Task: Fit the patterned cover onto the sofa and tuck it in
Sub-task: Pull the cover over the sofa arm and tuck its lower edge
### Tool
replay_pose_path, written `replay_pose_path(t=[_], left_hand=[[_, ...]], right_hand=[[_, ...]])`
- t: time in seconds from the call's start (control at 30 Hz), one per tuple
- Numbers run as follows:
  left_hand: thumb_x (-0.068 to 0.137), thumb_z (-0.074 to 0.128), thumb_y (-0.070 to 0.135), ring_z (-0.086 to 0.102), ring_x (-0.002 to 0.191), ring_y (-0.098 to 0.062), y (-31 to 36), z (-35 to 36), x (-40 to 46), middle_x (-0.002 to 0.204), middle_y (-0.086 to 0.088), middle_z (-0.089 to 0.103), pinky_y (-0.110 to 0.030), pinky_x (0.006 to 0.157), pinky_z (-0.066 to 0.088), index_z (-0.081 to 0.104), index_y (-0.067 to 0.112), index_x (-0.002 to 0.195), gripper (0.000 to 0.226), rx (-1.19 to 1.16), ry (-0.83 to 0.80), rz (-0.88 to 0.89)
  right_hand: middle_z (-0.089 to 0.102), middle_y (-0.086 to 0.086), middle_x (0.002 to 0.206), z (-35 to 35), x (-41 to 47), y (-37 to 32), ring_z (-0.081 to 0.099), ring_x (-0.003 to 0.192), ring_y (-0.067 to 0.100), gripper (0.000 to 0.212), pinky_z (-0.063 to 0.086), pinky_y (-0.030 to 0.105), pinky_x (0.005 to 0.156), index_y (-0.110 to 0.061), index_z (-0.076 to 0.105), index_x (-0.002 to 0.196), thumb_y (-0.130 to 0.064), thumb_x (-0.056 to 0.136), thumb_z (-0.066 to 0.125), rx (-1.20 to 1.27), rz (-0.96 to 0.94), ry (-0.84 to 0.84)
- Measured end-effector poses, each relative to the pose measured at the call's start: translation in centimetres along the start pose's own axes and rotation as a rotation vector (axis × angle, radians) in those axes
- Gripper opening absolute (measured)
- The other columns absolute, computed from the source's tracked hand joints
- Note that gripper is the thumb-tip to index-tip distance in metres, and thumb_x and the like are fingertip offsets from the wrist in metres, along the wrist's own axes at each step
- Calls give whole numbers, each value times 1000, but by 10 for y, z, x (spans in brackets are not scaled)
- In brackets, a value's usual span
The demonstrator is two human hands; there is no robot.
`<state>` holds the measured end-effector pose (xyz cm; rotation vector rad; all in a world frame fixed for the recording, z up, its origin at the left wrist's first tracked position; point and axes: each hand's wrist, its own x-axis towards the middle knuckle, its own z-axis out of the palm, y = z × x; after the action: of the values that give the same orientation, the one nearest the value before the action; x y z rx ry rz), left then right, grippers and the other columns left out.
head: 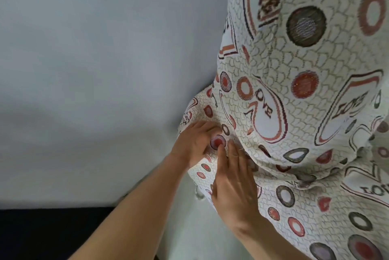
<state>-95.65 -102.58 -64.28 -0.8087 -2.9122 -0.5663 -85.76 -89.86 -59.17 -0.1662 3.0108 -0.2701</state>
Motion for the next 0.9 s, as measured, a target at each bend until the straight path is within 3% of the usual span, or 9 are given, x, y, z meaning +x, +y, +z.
replay_pose_path(t=[0.1,0.27,0.37,0.43,0.53,0.6,0.67,0.8,0.9], left_hand=[[68,79,7,57,110,-24,-1,-2,1,120,2,62,-37,95,45,62,19,119,55,30,-9,-13],[64,76,-5,57,79,-24,-13,-8,-2,84,0,62,-33,73,49,59,15,77,30,72,28,43],[56,76,-9,60,82,-26,-35,-24,-21,88,-1,64,-31,72,46,60,16,77,36,64,-36,62],[56,70,-12,59,82,-27,-42,-37,-32,88,-1,63,-30,71,45,62,15,79,37,47,-65,87],[62,65,-9,58,81,-27,-45,-47,-37,85,-2,61,-29,70,42,63,15,83,31,49,-77,142],[66,72,-5,58,78,-27,-46,-48,-33,82,-3,61,-29,67,46,65,13,86,28,95,-52,165],[67,77,-2,56,76,-26,-49,-51,-29,81,-4,60,-31,64,48,65,13,87,27,119,-1,194],[82,52,3,55,114,-24,-48,-64,-28,124,-2,61,-37,95,47,56,16,103,25,106,50,260],[78,56,-3,37,138,-16,-47,-69,-24,151,4,39,-37,111,33,46,21,118,48,113,34,332]], right_hand=[[51,23,136,5,8,2,53,121,36,98,46,42,96,1,54,130,-13,39,87,6,13,18],[51,20,136,8,15,-6,56,112,36,86,47,43,92,-1,54,129,-8,47,82,26,25,60],[44,14,143,14,18,-14,54,112,32,91,46,44,87,-5,47,137,-10,52,78,-36,-36,111],[48,12,140,19,27,-21,55,109,30,72,44,44,83,-7,48,136,-10,66,67,-115,-67,197],[61,8,104,17,54,-27,58,95,24,29,37,37,84,-14,66,108,-9,86,48,-255,-100,336],[64,6,85,10,72,-23,61,91,25,13,34,33,85,-17,70,78,-8,76,61,-283,-156,370],[65,4,82,8,77,-21,59,94,26,10,37,32,84,-16,71,70,-8,65,73,-210,-154,380],[59,9,119,17,61,-29,48,118,32,33,48,42,91,-14,67,94,5,68,62,207,2,341],[68,3,92,20,59,-37,62,88,26,27,50,32,74,-16,65,97,3,83,53,614,156,400]])
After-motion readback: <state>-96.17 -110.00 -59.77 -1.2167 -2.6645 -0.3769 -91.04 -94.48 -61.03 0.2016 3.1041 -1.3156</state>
